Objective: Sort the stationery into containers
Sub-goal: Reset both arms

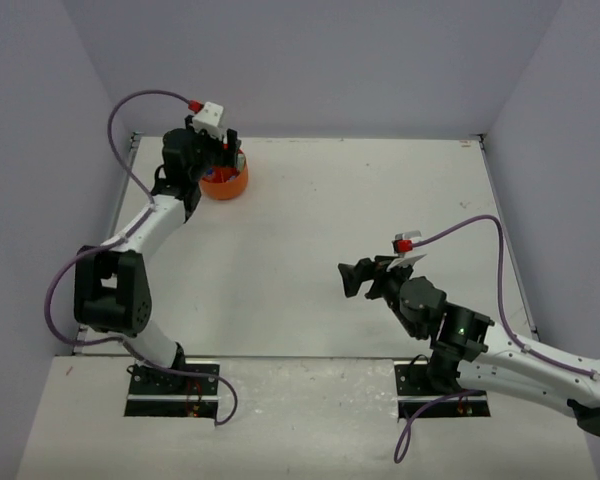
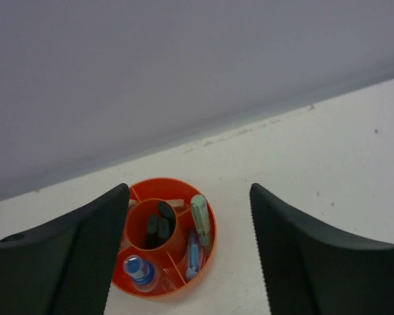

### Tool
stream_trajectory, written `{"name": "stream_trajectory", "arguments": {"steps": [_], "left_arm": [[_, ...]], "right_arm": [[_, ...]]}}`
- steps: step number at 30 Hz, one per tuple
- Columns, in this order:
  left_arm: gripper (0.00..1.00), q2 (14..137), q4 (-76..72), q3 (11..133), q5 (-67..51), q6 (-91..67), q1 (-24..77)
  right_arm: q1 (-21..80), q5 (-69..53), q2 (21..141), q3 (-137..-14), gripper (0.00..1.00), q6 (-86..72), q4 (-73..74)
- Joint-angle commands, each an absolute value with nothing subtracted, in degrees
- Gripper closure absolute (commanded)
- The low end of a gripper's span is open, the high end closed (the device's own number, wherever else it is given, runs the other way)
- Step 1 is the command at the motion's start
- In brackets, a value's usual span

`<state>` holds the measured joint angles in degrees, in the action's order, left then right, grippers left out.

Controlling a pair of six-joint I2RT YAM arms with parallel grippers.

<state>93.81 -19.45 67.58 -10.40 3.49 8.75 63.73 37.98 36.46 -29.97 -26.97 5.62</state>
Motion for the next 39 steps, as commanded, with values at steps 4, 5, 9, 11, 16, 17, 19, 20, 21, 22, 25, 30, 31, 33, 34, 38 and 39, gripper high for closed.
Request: {"name": "stream_trajectory", "arguments": {"steps": [4,5,9,11,16,17,19,20,21,22,25,30,31,33,34,38,39], "left_arm": [[0.00,65.8,-2.2,71.4,9.1,-18.6,8.5],[0.00,62.6,3.3,70.4,8.7,-20.3,8.5],[0.00,48.4,14.1,60.1,7.5,-22.0,8.5],[0.00,42.9,17.8,55.4,10.5,-21.4,8.5],[0.00,32.0,23.9,47.3,14.8,-19.0,8.5],[0.00,30.0,25.0,45.6,16.3,-18.7,8.6],[0.00,26.6,26.7,43.1,18.3,-18.5,8.6],[0.00,23.8,26.9,42.2,18.9,-19.2,8.8],[0.00,22.3,26.9,41.0,18.7,-19.4,8.8],[0.00,22.1,26.6,39.7,18.3,-19.4,8.8],[0.00,18.1,26.5,37.9,19.9,-19.3,10.5],[0.00,18.0,25.3,37.3,21.3,-18.4,12.3],[0.00,18.1,25.1,37.3,20.7,-18.4,12.3],[0.00,17.9,24.5,36.8,20.5,-18.3,12.5],[0.00,17.8,24.5,36.7,20.3,-18.2,12.6],[0.00,17.8,24.5,36.4,20.4,-18.2,13.5],[0.00,17.8,24.5,36.5,20.4,-18.2,13.6]], "right_arm": [[63.7,40.4,38.2,-37.5,0.01,-27.8,10.3],[63.7,41.2,38.6,-38.8,0.01,-27.7,13.4],[63.7,47.5,41.0,-47.1,0.01,-26.7,24.4],[63.7,51.0,41.0,-51.2,0.01,-30.0,32.0],[63.7,52.9,37.4,-59.0,0.01,-30.0,43.7],[63.7,53.5,36.6,-59.9,0.01,-30.0,45.6],[63.7,55.7,34.5,-61.2,0.01,-30.7,48.3],[63.7,56.2,33.8,-61.3,0.01,-30.8,49.1],[63.7,57.1,33.0,-61.3,0.01,-31.1,49.7],[63.7,57.4,32.0,-61.4,0.01,-31.1,50.5],[63.7,57.9,27.3,-61.0,0.01,-32.2,52.0],[63.7,56.8,22.4,-57.7,0.01,-31.0,49.2],[63.7,56.6,21.6,-56.7,0.01,-30.8,48.6],[63.7,57.0,20.7,-55.3,0.01,-30.0,47.1],[63.7,57.6,20.6,-54.8,0.01,-29.9,46.6],[63.7,59.9,21.2,-53.2,0.01,-29.6,45.0],[63.7,60.2,21.5,-53.0,0.01,-29.7,45.0]]}}
